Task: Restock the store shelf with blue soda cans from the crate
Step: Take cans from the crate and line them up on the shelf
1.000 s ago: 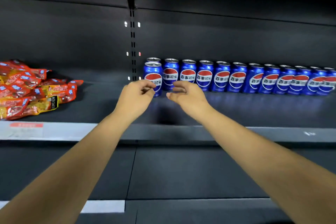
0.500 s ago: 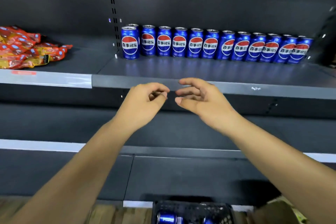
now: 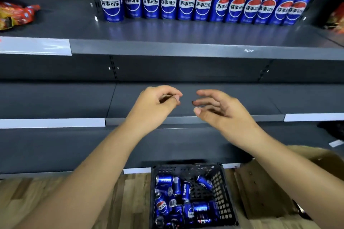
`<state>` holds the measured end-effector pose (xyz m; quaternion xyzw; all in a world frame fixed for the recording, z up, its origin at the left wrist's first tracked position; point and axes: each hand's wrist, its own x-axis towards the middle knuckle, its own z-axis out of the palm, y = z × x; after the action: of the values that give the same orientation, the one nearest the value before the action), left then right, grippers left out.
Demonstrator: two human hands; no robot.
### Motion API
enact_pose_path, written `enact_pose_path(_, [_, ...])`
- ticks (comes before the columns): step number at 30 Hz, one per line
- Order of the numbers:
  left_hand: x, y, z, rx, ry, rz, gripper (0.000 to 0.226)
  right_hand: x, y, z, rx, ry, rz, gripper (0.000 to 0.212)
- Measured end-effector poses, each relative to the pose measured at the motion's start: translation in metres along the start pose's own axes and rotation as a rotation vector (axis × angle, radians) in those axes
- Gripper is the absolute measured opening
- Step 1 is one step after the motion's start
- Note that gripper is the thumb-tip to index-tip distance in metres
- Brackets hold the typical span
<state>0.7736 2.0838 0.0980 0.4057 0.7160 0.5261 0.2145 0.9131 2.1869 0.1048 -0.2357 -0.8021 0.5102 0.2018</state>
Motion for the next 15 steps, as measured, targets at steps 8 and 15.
enact_pose_path(8, [0.005,-0.03,-0.012,-0.014,-0.158,-0.007,0.023,-0.014,0.016,0.028,0.012,0.098,0.116,0.026])
enact_pose_path(15, [-0.007,-0.064,0.007,0.008,-0.241,-0.07,0.029,-0.029,0.051,0.042,0.004,0.13,0.175,0.025])
